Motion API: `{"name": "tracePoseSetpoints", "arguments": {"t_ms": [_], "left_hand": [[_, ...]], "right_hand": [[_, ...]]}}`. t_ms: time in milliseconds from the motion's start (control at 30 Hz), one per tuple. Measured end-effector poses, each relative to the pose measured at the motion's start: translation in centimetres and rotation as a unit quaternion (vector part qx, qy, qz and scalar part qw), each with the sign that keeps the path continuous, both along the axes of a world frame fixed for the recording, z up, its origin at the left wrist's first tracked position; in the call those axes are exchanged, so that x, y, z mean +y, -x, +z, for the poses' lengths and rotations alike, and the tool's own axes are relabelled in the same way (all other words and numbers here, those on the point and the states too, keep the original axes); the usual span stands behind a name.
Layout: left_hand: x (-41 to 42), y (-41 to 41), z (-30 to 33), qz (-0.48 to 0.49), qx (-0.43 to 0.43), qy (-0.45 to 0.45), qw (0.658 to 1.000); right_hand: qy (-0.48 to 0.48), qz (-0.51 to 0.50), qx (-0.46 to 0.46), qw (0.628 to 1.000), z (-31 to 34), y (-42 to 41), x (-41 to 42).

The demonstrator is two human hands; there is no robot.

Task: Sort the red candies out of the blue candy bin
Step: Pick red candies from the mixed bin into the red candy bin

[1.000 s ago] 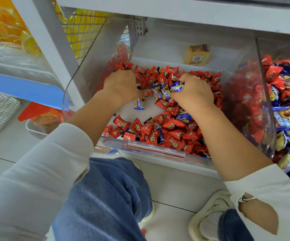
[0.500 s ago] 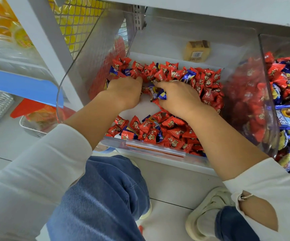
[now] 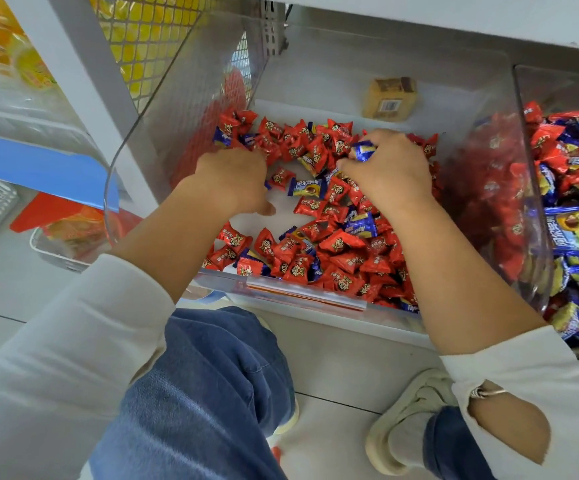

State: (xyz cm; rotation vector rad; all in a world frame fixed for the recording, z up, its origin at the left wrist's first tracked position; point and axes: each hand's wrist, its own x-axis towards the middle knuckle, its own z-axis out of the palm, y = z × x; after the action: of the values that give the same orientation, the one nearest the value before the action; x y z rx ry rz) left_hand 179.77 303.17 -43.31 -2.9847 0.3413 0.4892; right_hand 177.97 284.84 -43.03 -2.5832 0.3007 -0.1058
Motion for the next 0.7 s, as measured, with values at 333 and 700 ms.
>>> {"name": "tracePoseSetpoints", "arguments": {"t_ms": [333,700], "left_hand": [[1.3,-0.9,-0.5,-0.009,-0.011,0.046,0.999],[-0.5,0.3,0.7,-0.033,-0.091,0.12,0.988]], "right_hand": [[0.075,0.118,0.111,0.984,0.0,0.8,0.6],[0.157,0.127,0.091,0.975,-1.1,0.6,1.1]]}}
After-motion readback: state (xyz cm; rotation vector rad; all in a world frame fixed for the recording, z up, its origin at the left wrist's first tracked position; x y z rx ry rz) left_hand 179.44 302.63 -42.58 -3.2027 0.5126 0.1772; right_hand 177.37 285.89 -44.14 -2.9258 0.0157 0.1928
